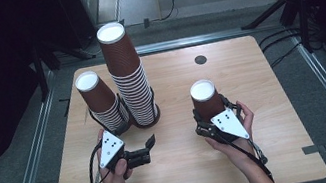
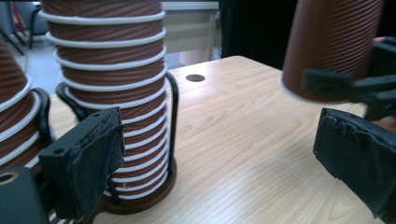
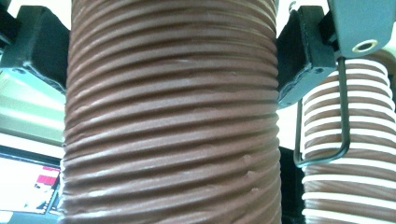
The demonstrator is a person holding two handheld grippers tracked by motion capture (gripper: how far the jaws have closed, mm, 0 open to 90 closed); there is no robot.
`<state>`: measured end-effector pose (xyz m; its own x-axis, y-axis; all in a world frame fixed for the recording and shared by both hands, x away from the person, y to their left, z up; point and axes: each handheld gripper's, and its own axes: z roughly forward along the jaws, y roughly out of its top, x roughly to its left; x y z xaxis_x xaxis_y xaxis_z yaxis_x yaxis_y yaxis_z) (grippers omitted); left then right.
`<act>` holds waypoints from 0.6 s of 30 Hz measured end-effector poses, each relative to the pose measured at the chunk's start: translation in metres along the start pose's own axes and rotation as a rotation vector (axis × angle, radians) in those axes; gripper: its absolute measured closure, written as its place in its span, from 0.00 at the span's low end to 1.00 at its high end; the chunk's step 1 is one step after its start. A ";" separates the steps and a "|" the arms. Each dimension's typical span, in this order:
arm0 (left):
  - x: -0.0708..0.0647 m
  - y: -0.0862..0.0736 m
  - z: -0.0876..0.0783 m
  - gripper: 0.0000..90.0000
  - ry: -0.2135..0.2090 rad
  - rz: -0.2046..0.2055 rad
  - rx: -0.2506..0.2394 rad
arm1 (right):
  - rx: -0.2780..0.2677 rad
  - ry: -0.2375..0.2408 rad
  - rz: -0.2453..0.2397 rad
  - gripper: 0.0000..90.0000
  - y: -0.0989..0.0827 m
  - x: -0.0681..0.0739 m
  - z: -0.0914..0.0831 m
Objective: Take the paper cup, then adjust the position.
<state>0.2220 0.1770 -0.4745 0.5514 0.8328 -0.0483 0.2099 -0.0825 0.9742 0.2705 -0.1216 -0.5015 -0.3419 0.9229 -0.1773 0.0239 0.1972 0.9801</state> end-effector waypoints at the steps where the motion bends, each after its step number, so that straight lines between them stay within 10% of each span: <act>1: 0.000 0.000 0.000 0.02 0.000 0.000 0.000 | 0.003 0.004 -0.014 0.13 -0.001 0.001 0.000; 18: -0.009 0.003 0.000 0.02 -0.062 -0.003 0.006 | -0.009 -0.001 -0.159 0.13 -0.006 0.013 0.004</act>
<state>0.2179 0.1697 -0.4711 0.6000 0.7973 -0.0654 0.2169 -0.0834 0.9726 0.2694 -0.1094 -0.5100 -0.3400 0.8805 -0.3304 -0.0391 0.3378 0.9404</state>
